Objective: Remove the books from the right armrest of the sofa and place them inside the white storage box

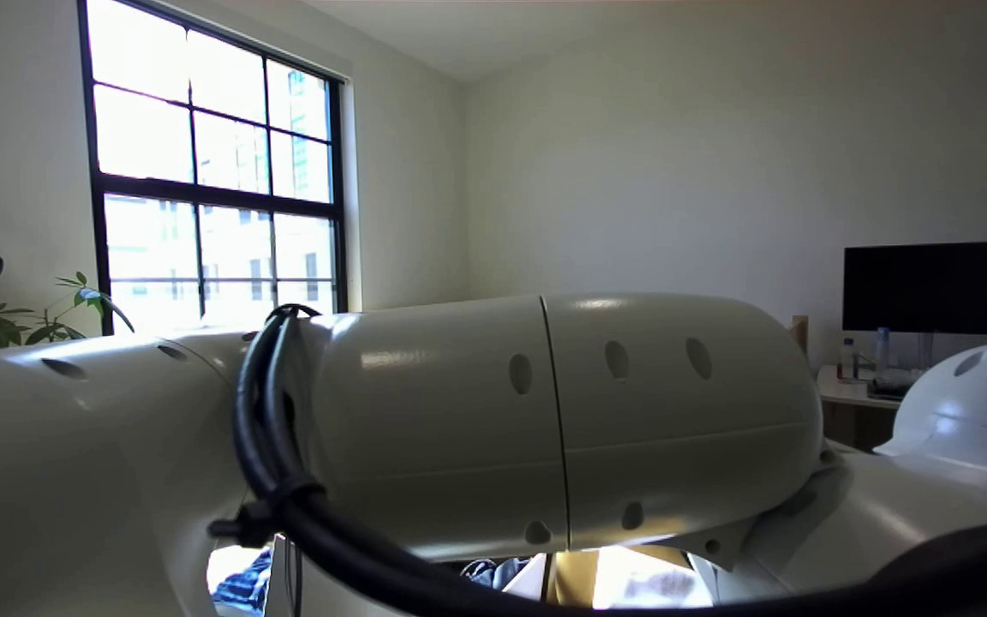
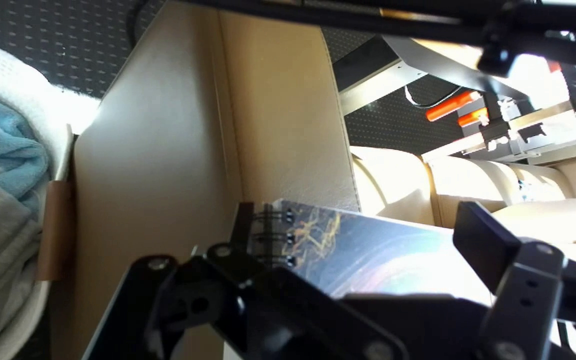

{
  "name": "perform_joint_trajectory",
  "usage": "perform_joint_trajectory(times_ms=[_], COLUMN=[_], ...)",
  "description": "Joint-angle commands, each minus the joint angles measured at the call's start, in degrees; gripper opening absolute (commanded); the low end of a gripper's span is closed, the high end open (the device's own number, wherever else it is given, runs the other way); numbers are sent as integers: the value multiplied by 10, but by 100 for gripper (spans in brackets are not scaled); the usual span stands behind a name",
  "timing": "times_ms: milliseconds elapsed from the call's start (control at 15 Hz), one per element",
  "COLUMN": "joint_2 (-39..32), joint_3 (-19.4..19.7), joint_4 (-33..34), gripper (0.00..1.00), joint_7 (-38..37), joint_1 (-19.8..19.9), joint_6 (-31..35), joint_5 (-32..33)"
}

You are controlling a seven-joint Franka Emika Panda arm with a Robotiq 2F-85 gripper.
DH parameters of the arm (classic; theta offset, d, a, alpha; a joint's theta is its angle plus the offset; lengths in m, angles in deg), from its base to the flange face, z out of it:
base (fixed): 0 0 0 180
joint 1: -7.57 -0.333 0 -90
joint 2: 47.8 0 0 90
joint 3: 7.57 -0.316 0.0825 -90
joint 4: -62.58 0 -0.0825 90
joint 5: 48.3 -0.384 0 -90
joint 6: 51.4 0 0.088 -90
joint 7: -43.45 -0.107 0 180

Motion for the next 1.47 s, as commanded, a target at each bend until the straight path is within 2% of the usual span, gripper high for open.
perform_joint_trajectory(times_ms=[0, 67, 733, 800, 1067, 1133, 1200, 1400], joint_2=[0, 0, 1, 1, 1, 1, 1, 1], joint_3=[-9, -9, -8, -8, -7, -7, -7, -8], joint_4=[9, 11, 36, 38, 36, 32, 31, 51], gripper=[93, 74, 7, 4, 0, 18, 28, 45], joint_7=[7, 7, 4, 4, 6, 6, 0, -8], joint_1=[15, 16, 20, 20, 20, 22, 22, 24], joint_6=[-25, -28, -34, -35, -48, -56, -64, -87], joint_5=[-13, -13, -13, -12, -10, -11, -12, -15])
